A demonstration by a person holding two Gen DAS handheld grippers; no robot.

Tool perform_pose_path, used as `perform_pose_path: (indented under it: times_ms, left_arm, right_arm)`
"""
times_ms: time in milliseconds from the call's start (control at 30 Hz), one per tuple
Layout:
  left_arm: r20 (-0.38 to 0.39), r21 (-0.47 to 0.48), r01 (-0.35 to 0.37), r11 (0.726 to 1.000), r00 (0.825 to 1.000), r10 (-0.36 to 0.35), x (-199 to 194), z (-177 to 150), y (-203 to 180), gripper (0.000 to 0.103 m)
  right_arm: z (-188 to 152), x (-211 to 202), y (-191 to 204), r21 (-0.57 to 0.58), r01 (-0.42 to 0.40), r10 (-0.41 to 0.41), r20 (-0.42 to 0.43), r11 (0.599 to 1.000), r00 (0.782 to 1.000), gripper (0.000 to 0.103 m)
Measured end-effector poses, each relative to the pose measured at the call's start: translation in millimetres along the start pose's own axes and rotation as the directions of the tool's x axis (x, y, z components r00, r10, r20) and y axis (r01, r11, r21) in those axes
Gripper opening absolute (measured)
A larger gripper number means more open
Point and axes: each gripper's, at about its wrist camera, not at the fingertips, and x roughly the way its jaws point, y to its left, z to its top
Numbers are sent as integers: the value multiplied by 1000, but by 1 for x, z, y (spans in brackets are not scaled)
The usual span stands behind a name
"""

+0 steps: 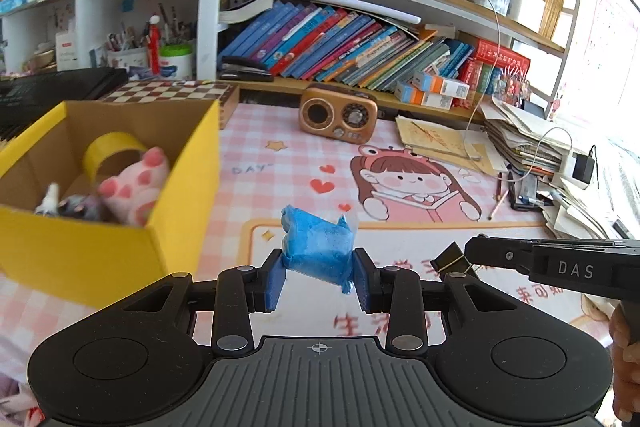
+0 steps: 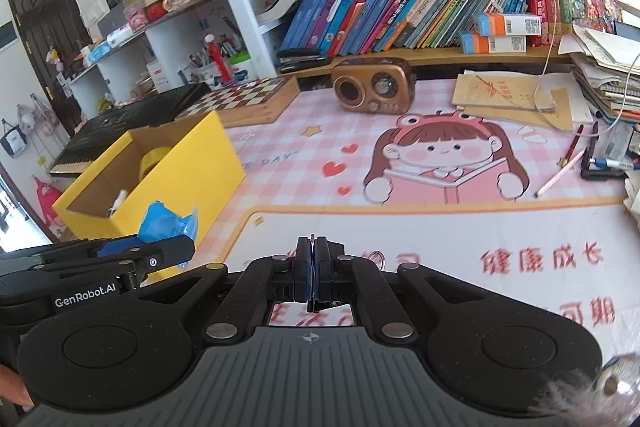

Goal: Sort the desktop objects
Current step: 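Carry the blue item and binder clip with both grippers toward the yellow box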

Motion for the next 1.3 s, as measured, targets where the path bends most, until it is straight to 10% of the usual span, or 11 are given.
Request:
perform_pose_path:
  times_ms: [1300]
  left_arm:
    - [23,-65,-54,996,998,55,-128,-68,111,34]
  right_arm:
    - [-84,-27,172,-67,-112,109,-51,991,993,2]
